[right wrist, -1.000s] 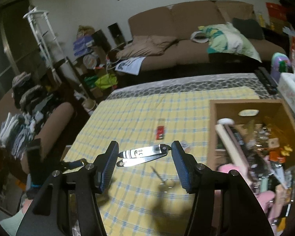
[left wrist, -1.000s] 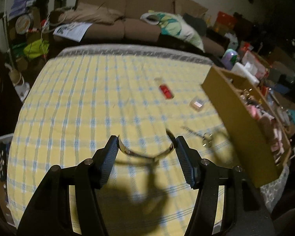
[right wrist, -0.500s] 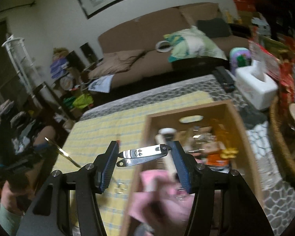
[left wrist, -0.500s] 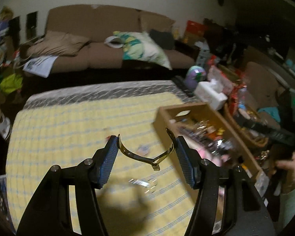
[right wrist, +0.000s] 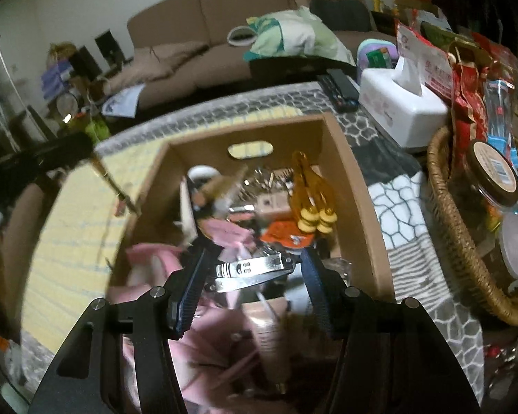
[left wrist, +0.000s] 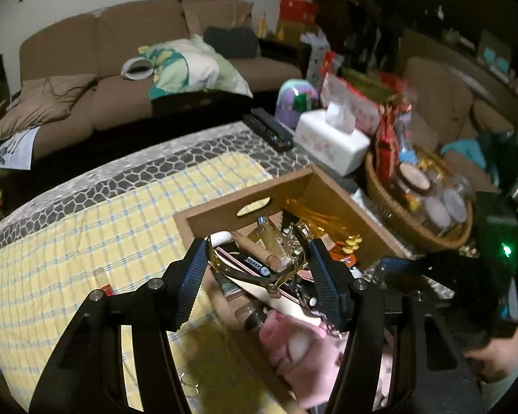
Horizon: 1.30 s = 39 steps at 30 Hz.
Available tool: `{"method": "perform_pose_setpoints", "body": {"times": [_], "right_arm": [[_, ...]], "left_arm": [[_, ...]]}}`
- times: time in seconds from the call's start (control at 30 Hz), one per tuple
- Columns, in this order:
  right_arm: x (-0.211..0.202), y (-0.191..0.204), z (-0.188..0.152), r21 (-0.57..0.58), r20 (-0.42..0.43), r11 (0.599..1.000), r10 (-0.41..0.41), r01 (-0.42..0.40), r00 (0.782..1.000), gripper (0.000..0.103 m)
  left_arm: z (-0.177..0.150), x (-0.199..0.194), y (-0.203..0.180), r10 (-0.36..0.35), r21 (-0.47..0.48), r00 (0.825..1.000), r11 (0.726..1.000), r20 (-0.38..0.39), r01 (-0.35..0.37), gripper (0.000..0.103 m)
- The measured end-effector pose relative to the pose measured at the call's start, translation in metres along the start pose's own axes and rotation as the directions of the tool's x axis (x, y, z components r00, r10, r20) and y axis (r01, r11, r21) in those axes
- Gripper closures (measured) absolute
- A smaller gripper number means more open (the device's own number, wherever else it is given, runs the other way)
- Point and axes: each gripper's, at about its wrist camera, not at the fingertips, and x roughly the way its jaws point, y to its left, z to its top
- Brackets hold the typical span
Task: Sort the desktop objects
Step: 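Lower the nippers and clipper into the wooden box and open both tools, then withdraw both tools from the box back over the bedspread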
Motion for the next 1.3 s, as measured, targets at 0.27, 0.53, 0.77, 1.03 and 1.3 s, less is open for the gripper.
{"method": "perform_pose_setpoints", "body": {"times": [0.27, 0.53, 0.77, 1.03, 1.3], "right_arm": [[0.027, 0.006, -0.007, -0.079, -0.061, 0.996, -0.039, 0.034, 0.997, 0.045], [0.006, -0.013, 0.001, 0.026, 0.008, 0.999, 0.028, -0.028, 1.0, 0.031], [-0.014, -0.028, 0.012, 0.134, 0.099, 0.989, 0.043, -0.057, 0.994, 0.03], [-0.023, -0.024, 0.017, 0.132, 0.122, 0.989, 0.048, -0.064, 0.991, 0.03], [-0.031, -0.002, 0.022, 0.11, 0.147, 0.989, 0.082, -0.099, 0.986, 0.029]], "left_arm": [[0.001, 0.048, -0.015, 0.083, 0.066, 0.99, 0.995, -0.113, -0.076, 0.046], [0.009, 0.086, -0.006, 0.115, 0.054, 0.975, 0.993, -0.191, -0.106, 0.046], [0.017, 0.118, -0.008, 0.16, 0.094, 0.958, 0.985, -0.239, -0.141, 0.045], [0.021, 0.102, 0.005, 0.111, 0.014, 0.975, 0.994, -0.193, -0.11, 0.008], [0.003, 0.026, 0.035, 0.112, -0.047, 0.991, 0.992, -0.074, -0.116, 0.0]]}}
